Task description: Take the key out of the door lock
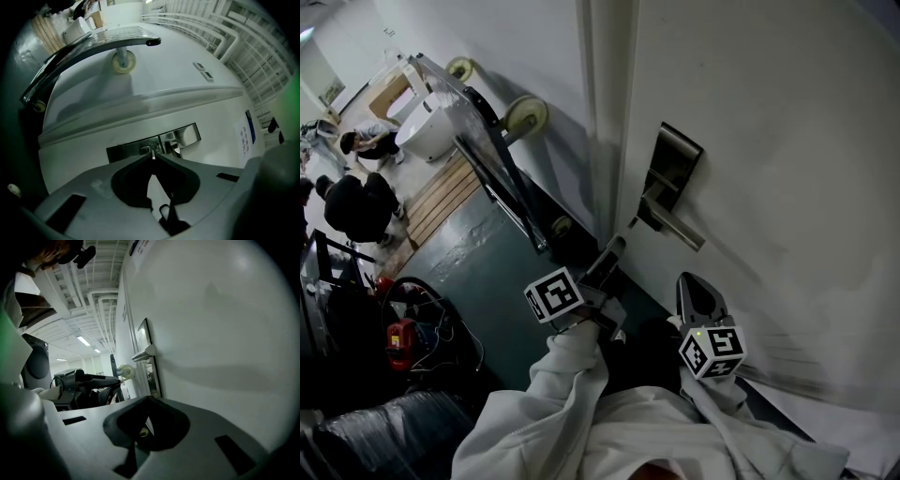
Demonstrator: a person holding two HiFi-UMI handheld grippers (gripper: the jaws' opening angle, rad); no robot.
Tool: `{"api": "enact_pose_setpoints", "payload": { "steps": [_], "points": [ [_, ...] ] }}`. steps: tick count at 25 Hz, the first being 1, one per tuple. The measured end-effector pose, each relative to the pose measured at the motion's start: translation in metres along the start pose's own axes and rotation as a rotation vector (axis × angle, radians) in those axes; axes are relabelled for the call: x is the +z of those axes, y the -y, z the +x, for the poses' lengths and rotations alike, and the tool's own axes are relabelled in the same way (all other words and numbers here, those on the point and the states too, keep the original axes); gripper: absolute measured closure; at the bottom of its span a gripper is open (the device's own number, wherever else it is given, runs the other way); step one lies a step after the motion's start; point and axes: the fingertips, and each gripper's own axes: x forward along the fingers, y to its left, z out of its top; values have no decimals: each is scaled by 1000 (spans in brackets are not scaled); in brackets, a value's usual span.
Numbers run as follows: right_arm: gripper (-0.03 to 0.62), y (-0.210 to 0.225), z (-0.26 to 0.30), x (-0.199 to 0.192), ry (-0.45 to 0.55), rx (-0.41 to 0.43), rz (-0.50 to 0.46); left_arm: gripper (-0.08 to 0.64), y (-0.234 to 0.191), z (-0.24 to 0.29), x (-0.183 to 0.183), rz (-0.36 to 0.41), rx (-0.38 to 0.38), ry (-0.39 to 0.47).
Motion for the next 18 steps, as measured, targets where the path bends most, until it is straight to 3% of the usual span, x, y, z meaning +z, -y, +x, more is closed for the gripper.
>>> {"api": "enact_pose_setpoints", "payload": {
  "steps": [10,18],
  "points": [
    [540,-9,12,2,-8,57,-5,534,11,-15,18,243,36,16],
    [540,-12,23,5,-9,90,-6,534,32,-23,35,700,129,3]
  ]
}}
